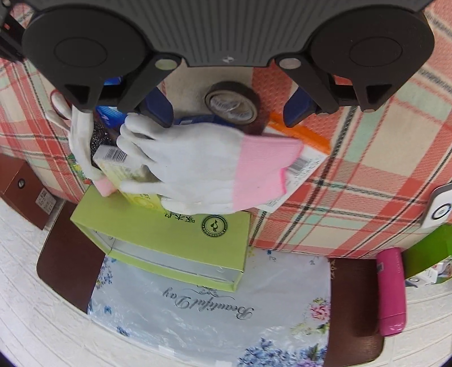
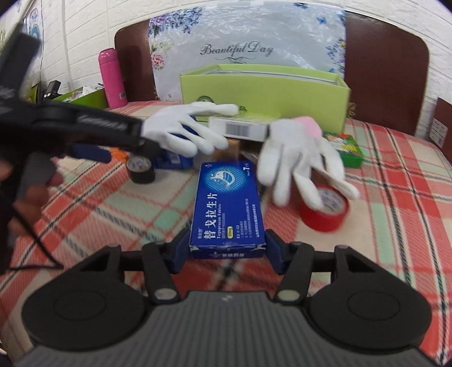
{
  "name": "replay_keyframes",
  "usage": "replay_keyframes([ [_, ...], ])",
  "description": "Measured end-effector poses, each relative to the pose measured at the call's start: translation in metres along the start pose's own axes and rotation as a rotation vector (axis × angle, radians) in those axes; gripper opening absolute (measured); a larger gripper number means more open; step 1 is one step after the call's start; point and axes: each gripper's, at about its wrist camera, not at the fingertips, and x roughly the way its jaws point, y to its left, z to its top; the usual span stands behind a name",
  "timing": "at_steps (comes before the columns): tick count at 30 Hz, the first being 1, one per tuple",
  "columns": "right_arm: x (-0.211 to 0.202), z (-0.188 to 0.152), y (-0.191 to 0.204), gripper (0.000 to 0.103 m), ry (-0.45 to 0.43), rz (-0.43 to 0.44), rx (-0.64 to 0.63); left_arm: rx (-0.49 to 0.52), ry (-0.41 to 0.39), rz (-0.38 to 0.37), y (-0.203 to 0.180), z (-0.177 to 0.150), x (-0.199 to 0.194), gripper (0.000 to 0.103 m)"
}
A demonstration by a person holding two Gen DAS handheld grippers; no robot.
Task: Organize objects
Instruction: 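Grasp the black tape roll with the left tool while the right tool grasps the blue medicine box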
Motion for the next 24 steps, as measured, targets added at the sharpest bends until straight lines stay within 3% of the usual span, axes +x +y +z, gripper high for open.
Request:
replay_keyframes([
  [2,-0.009,-0.007,-0.003,0.056,0.002,0.007,0.005,0.025,0.037,-0.007,0.0,0.001,0.012,0.05],
  [3,-0.013,-0.009,-0.005,0.056,0.005,0.013,0.005,0.023,0.058,-0.015,0.003,0.0,0.016,0.046],
  [7,-0.027,-0.017,-0.011,0.056,0.025,0.046,-0.013,0.061,0.074,-0.078,0.01,-0.009,-0.002,0.046],
  [10,-0.035,-0.019,-0.014,0.056,0.044,0.078,-0.052,0.146,0.115,-0.15,0.01,-0.029,-0.027,0.047],
  [12,-0.037,-0.019,-0.014,0.058,0.036,0.065,-0.053,0.184,0.112,-0.133,0.009,-0.041,-0.042,0.049],
  [14,-0.037,-0.018,-0.014,0.064,0.023,0.059,-0.044,0.183,0.121,-0.105,0.01,-0.048,-0.052,0.062],
  [15,-0.036,-0.017,-0.014,0.067,0.015,0.055,-0.038,0.169,0.119,-0.1,0.011,-0.049,-0.056,0.063],
  [18,-0.032,-0.012,-0.013,0.068,0.003,0.05,-0.03,0.12,0.124,-0.128,0.014,-0.046,-0.058,0.064],
  [24,-0.025,-0.008,-0.011,0.068,-0.001,0.046,-0.021,0.113,0.129,-0.125,0.0,-0.035,-0.037,0.055],
])
